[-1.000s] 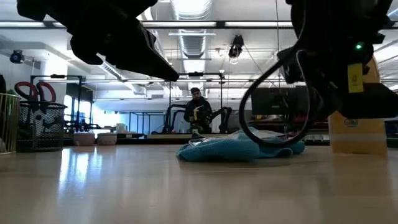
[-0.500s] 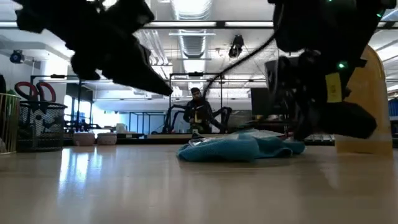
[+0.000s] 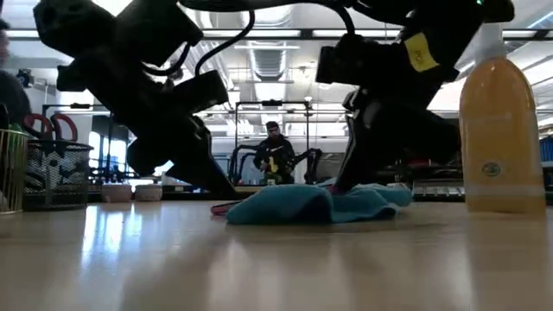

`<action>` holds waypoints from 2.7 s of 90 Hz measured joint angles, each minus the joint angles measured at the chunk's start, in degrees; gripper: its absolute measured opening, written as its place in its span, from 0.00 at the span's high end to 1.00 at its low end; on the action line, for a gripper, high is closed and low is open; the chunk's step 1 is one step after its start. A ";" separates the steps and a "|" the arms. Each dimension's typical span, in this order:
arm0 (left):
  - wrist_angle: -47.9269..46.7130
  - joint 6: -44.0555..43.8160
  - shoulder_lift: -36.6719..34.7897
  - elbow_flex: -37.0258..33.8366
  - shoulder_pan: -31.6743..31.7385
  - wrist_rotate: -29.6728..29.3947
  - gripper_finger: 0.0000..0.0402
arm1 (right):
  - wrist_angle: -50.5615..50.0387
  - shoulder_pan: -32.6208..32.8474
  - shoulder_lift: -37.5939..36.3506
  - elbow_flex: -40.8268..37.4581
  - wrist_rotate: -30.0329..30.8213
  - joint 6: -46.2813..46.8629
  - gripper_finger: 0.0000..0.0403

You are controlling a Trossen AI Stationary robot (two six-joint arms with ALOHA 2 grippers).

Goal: Apply microfiber cloth
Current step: Wipe the pink cellphone with the blue microfiber cloth

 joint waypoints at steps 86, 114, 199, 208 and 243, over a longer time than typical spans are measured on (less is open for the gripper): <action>-7.99 -0.46 -8.40 0.07 -0.76 2.79 1.00 | -20.40 -0.08 -0.47 9.30 0.97 -3.91 0.95; -11.73 -2.87 -8.18 0.07 -0.57 -7.34 1.00 | -15.99 -0.72 3.08 9.21 5.12 -6.86 0.74; -5.57 -4.29 1.56 -0.09 1.12 -6.66 1.00 | -10.84 -3.40 5.84 10.24 2.77 -17.75 0.25; -5.56 -4.27 1.64 -0.09 1.14 -6.69 1.00 | -10.93 -2.91 5.84 11.08 2.80 -18.85 0.28; -3.01 -3.03 1.64 0.07 0.99 -5.20 1.00 | -9.08 -1.62 5.73 15.81 4.57 -22.08 0.40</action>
